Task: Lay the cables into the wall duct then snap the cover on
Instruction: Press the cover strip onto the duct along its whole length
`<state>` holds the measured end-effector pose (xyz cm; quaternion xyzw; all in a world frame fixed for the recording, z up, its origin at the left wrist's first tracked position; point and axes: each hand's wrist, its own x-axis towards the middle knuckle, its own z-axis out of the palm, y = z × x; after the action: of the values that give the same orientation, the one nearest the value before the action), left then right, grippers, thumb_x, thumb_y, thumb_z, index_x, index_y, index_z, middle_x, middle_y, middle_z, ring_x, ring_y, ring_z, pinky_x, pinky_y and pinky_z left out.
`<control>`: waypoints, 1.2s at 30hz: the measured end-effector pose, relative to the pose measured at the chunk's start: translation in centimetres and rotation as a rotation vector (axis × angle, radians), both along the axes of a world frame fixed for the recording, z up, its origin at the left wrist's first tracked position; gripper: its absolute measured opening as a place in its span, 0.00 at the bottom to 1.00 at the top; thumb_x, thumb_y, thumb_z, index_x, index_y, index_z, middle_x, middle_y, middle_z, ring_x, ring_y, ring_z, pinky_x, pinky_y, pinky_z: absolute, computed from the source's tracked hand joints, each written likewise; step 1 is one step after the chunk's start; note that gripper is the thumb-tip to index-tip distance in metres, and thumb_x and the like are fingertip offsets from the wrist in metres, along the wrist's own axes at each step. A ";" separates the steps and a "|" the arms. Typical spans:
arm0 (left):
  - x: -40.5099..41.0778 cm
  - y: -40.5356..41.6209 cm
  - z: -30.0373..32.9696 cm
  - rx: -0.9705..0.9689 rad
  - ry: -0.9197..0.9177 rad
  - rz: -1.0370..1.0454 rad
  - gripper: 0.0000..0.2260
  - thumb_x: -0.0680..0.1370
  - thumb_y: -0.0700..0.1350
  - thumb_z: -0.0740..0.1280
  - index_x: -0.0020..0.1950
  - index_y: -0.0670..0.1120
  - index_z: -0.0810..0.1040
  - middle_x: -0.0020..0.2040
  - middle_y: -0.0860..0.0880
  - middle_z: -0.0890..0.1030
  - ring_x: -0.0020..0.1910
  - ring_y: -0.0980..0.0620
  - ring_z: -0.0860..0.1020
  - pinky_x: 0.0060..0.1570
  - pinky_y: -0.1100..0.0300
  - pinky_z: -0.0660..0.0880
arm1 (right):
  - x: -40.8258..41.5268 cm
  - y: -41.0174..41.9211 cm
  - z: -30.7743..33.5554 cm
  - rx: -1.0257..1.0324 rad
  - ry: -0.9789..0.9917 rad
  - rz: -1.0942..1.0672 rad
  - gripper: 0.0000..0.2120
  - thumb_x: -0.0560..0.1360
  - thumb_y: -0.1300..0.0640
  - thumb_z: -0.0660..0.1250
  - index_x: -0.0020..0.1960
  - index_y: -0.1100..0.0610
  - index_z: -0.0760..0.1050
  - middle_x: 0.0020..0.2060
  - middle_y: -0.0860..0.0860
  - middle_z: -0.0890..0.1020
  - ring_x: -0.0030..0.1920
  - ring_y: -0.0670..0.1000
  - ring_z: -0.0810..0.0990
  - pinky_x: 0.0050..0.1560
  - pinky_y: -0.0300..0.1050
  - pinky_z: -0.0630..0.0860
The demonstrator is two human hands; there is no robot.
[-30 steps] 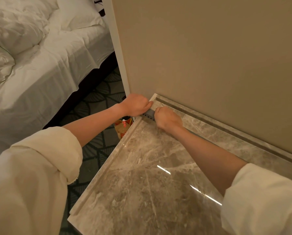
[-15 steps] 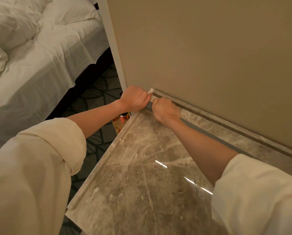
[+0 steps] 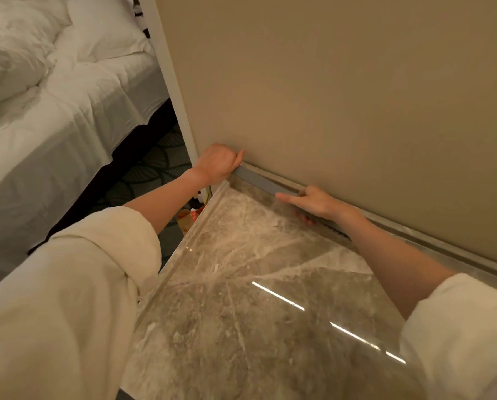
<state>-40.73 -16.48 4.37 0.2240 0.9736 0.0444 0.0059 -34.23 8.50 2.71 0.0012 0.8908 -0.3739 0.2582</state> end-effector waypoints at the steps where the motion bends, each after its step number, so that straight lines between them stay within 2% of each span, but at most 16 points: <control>1: 0.3 0.3 0.0 0.005 0.014 0.002 0.18 0.83 0.41 0.51 0.43 0.31 0.73 0.28 0.40 0.69 0.28 0.41 0.70 0.41 0.42 0.73 | 0.5 0.8 0.1 0.025 -0.002 0.016 0.31 0.59 0.27 0.68 0.29 0.57 0.73 0.20 0.52 0.76 0.22 0.51 0.74 0.26 0.42 0.72; 3: 0.9 0.9 -0.2 0.005 0.056 -0.015 0.20 0.83 0.43 0.50 0.36 0.37 0.72 0.30 0.38 0.73 0.30 0.41 0.71 0.43 0.44 0.73 | 1.1 1.9 0.2 0.060 0.012 0.066 0.28 0.65 0.33 0.69 0.35 0.60 0.76 0.24 0.53 0.77 0.24 0.51 0.75 0.29 0.42 0.71; 5: 1.7 1.6 -0.6 0.036 0.111 -0.030 0.20 0.83 0.44 0.50 0.34 0.40 0.70 0.34 0.37 0.78 0.35 0.40 0.74 0.44 0.46 0.72 | 1.7 2.4 0.3 0.131 0.109 0.110 0.25 0.70 0.39 0.69 0.44 0.63 0.78 0.30 0.55 0.78 0.30 0.53 0.76 0.33 0.44 0.68; 7: 2.7 2.6 -0.9 0.070 0.127 -0.071 0.18 0.82 0.45 0.52 0.39 0.39 0.73 0.39 0.39 0.80 0.38 0.41 0.75 0.46 0.48 0.72 | 2.5 2.6 0.2 0.230 0.242 0.103 0.22 0.71 0.42 0.69 0.47 0.62 0.77 0.35 0.55 0.79 0.37 0.56 0.78 0.35 0.45 0.68; 10: 3.7 4.2 -0.9 0.092 0.053 -0.163 0.12 0.79 0.44 0.56 0.49 0.40 0.77 0.46 0.41 0.81 0.46 0.43 0.77 0.52 0.48 0.73 | 3.8 2.6 -0.2 0.367 0.385 0.058 0.20 0.73 0.44 0.68 0.55 0.59 0.75 0.47 0.57 0.82 0.48 0.58 0.80 0.44 0.48 0.74; 13: 5.0 5.3 -0.8 0.059 -0.007 -0.224 0.15 0.73 0.42 0.61 0.58 0.41 0.75 0.53 0.41 0.80 0.53 0.42 0.77 0.56 0.49 0.73 | 4.7 2.6 -0.4 0.432 0.409 0.101 0.20 0.75 0.47 0.66 0.59 0.59 0.72 0.53 0.59 0.80 0.53 0.60 0.78 0.51 0.51 0.75; 17: 6.4 6.4 -0.5 -0.013 -0.052 -0.187 0.20 0.72 0.41 0.64 0.63 0.41 0.71 0.58 0.40 0.78 0.57 0.42 0.75 0.59 0.47 0.72 | 6.3 4.1 -0.1 0.422 0.400 0.122 0.19 0.77 0.50 0.64 0.63 0.60 0.69 0.55 0.60 0.77 0.55 0.60 0.76 0.55 0.52 0.74; 22: 7.7 9.1 -0.1 -0.065 -0.096 -0.118 0.20 0.73 0.44 0.65 0.64 0.41 0.71 0.59 0.39 0.77 0.58 0.41 0.74 0.59 0.47 0.72 | 10.1 10.5 -0.1 0.483 0.411 0.071 0.20 0.76 0.46 0.63 0.60 0.60 0.71 0.54 0.59 0.77 0.53 0.59 0.75 0.55 0.52 0.73; 26: 9.8 13.9 0.0 -0.110 -0.094 -0.209 0.23 0.73 0.45 0.66 0.67 0.42 0.68 0.60 0.40 0.76 0.60 0.40 0.73 0.60 0.48 0.69 | 14.1 16.4 -0.4 0.530 0.449 0.041 0.22 0.77 0.43 0.59 0.62 0.59 0.70 0.56 0.59 0.77 0.55 0.60 0.75 0.58 0.53 0.72; 32: 14.6 24.1 -0.2 -0.092 -0.092 -0.388 0.22 0.75 0.50 0.66 0.66 0.41 0.69 0.60 0.40 0.77 0.58 0.40 0.75 0.59 0.48 0.72 | 21.2 26.2 0.0 0.615 0.423 -0.040 0.19 0.79 0.46 0.57 0.61 0.59 0.70 0.55 0.60 0.77 0.55 0.60 0.75 0.57 0.53 0.71; 36: 17.7 30.7 -0.4 -0.068 -0.118 -0.444 0.20 0.76 0.45 0.66 0.66 0.41 0.70 0.60 0.40 0.76 0.59 0.40 0.74 0.59 0.48 0.72 | 25.8 32.3 0.0 0.655 0.385 -0.110 0.20 0.79 0.47 0.57 0.63 0.60 0.69 0.58 0.60 0.76 0.58 0.60 0.73 0.61 0.54 0.69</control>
<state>-23.08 14.19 3.94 0.4293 0.8994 0.0223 0.0798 -8.44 40.82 2.68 0.0614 0.9939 -0.0761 0.0517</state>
